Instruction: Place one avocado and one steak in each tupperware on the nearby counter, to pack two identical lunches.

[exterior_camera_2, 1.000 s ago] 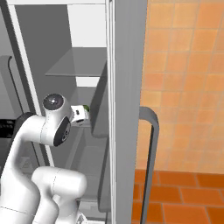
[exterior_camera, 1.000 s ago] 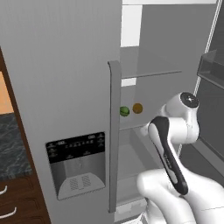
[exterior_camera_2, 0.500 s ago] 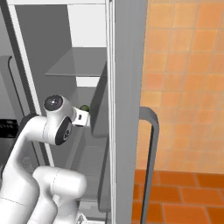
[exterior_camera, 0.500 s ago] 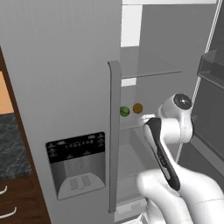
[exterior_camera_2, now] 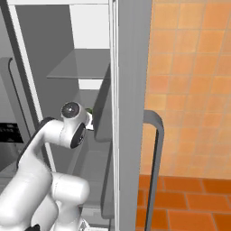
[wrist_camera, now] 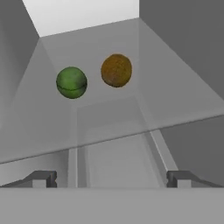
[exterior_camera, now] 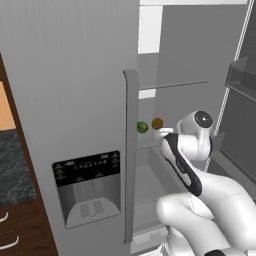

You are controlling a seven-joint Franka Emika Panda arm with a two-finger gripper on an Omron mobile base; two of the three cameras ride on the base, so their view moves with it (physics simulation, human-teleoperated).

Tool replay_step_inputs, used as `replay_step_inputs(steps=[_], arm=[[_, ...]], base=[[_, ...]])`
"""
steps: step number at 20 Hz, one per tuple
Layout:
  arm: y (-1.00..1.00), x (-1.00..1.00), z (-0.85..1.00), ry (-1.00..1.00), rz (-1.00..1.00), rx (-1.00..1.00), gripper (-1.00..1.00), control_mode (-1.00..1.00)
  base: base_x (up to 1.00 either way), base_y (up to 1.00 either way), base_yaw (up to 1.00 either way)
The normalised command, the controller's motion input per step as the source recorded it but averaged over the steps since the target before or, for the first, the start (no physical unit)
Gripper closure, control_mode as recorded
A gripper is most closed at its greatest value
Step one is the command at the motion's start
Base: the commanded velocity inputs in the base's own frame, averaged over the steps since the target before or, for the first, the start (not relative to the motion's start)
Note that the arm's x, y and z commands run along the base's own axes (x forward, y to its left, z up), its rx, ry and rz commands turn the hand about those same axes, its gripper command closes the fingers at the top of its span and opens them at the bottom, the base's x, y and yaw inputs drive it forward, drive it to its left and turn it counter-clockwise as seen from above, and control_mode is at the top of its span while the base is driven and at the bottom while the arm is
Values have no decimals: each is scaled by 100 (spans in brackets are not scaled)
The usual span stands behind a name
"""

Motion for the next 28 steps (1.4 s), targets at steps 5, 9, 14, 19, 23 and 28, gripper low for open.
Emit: replay_step_inputs(steps=[5,9,14,19,23,28], arm=[[3,83,0,6,-1,5,-100,-100],[-5,97,0,4,0,3,-100,-100],[-17,61,0,0,0,1,-100,-100],[0,33,-2,1,0,0,-100,-100],[0,29,-16,0,0,0,-100,-100],[0,35,-40,0,0,0,-100,-100]], base=[[0,0,0],[0,0,0],[0,0,0],[0,0,0],[0,0,0],[0,0,0]])
